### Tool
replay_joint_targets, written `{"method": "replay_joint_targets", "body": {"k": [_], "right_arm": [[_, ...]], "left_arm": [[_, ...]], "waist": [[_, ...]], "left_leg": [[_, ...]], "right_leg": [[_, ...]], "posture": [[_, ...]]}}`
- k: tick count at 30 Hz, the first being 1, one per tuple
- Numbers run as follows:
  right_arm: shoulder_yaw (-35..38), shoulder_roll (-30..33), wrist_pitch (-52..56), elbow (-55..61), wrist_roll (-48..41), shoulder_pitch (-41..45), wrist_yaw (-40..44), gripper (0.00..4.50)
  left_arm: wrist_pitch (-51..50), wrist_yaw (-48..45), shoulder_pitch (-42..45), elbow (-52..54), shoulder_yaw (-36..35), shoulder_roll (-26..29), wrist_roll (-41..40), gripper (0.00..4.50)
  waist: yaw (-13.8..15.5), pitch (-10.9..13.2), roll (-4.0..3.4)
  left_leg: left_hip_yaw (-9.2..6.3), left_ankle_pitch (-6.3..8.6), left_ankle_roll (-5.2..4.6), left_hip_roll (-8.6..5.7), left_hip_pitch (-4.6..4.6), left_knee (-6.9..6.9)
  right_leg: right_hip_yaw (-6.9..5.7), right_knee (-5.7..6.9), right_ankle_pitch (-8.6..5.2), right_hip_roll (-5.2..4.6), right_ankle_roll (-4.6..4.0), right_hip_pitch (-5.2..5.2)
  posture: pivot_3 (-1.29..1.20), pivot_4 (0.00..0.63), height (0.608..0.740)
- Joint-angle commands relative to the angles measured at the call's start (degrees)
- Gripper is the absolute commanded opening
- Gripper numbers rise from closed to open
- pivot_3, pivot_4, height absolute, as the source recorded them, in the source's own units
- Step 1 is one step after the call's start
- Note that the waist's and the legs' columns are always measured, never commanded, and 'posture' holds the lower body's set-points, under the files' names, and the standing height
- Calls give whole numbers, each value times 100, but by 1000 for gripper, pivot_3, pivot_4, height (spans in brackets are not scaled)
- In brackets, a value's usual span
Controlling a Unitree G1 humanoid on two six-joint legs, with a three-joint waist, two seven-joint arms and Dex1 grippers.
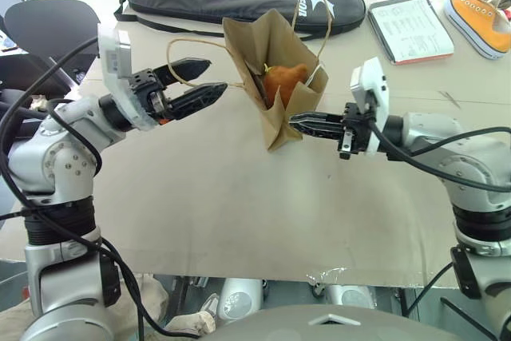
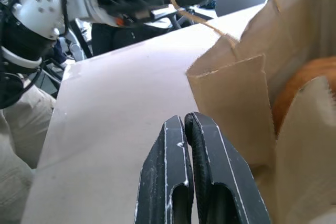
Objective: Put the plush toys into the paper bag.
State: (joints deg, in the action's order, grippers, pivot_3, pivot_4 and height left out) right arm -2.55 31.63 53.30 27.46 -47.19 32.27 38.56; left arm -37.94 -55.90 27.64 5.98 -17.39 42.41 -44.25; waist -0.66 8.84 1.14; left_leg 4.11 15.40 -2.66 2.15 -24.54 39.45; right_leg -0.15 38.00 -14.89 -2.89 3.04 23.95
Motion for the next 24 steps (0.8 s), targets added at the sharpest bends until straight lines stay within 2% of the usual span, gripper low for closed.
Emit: {"method": "replay_joint_targets", "body": {"k": [1,3,6,10,13,16,21,24], "right_arm": [[322,378,269,335,-47,53,-194,0],[330,709,362,403,106,37,-234,0],[295,1049,388,433,265,24,-211,0],[283,1223,326,353,351,46,-123,0],[138,1337,202,210,635,75,-70,0],[-35,1333,-16,0,989,114,-46,0],[-367,1231,-481,-482,1646,301,-15,0],[-612,1083,-733,-896,2052,468,2,0]], "left_arm": [[166,-14,33,123,-241,22,-132,4448],[389,36,120,120,-172,4,40,4448],[1059,-238,105,-25,167,264,733,4448],[1687,-396,158,-317,500,473,1408,4448],[1791,-523,211,-380,591,435,1433,4448],[1765,-469,146,-330,581,340,1390,4448],[2797,-543,-132,-555,672,427,2099,4448],[3391,-387,-292,-681,557,278,2323,4448]], "waist": [[4,0,0],[5,0,0],[8,0,0],[8,0,0],[9,0,0],[9,0,0],[-6,0,0],[-4,0,0]], "left_leg": [[0,0,0,0,0,0],[0,0,0,0,-1,0],[2,0,0,-1,-1,0],[4,0,0,-2,0,-1],[5,0,-1,-1,0,-1],[5,1,-2,-1,-4,0],[5,1,-1,-1,-2,0],[9,1,-1,0,0,-1]], "right_leg": [[0,0,0,0,0,0],[-1,-2,0,-1,0,0],[0,-3,0,-2,0,-1],[1,-3,0,1,0,0],[2,-4,0,1,0,0],[2,-6,0,-1,0,0],[2,-4,0,1,0,2],[4,-4,0,2,0,2]], "posture": [[0,150,740],[0,150,740],[0,150,740],[0,150,740],[0,150,740],[0,150,740],[0,150,740],[0,150,740]]}}
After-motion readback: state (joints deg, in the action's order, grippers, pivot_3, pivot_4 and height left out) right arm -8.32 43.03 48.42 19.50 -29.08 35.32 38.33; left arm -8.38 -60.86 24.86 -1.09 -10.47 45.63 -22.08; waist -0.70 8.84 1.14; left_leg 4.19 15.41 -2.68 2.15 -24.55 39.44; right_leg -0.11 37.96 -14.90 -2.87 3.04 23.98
